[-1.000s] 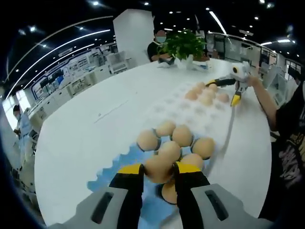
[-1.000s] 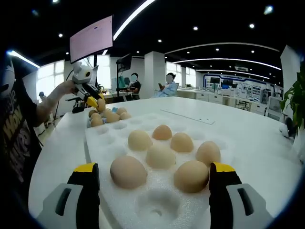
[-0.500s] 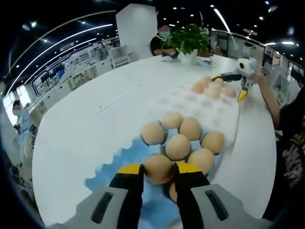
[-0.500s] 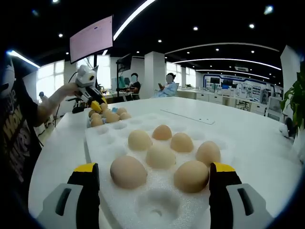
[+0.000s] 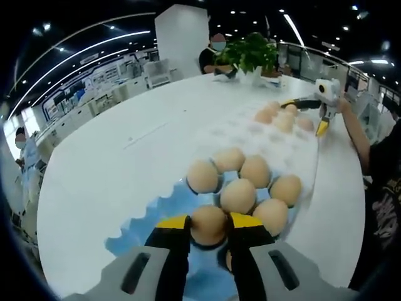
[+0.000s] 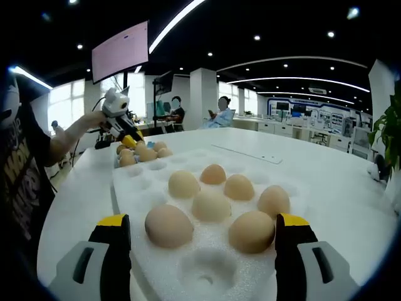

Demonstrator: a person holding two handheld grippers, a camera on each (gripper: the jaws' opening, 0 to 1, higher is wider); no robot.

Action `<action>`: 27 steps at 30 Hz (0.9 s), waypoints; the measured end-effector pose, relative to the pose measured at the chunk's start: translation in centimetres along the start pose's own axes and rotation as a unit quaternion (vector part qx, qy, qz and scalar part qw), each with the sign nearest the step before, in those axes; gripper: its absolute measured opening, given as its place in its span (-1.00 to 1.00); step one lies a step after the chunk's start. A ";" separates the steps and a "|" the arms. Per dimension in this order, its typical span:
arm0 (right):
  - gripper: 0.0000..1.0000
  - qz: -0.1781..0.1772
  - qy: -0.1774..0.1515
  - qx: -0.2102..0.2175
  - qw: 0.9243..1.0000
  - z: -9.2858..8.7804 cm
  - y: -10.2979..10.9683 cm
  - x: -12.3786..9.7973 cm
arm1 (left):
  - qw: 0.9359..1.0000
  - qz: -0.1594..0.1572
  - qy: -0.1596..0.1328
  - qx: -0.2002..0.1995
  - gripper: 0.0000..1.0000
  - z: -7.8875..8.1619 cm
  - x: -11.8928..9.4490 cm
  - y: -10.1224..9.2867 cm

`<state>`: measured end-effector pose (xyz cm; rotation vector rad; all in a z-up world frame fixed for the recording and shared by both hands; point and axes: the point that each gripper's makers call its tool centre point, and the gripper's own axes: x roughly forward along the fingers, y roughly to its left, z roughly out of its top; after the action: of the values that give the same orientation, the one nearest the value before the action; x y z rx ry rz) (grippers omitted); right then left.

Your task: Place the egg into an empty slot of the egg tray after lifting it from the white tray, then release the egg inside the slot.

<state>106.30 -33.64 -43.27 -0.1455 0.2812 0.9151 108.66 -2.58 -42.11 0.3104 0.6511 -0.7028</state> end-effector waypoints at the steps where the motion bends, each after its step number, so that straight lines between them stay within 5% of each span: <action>1: 1.00 0.000 0.000 0.000 1.000 0.0 0.0 0.0 | 1.000 -0.003 -0.005 -0.004 -0.54 0.2 -0.1 -0.1; 27: 1.00 0.000 0.000 0.000 1.000 0.1 0.5 0.1 | 0.999 -0.042 -0.025 0.012 -0.32 2.7 0.2 -3.0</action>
<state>105.99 -33.25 -43.20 -0.1450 0.2812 0.9148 107.91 -6.09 -40.32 0.2887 0.6116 -0.7973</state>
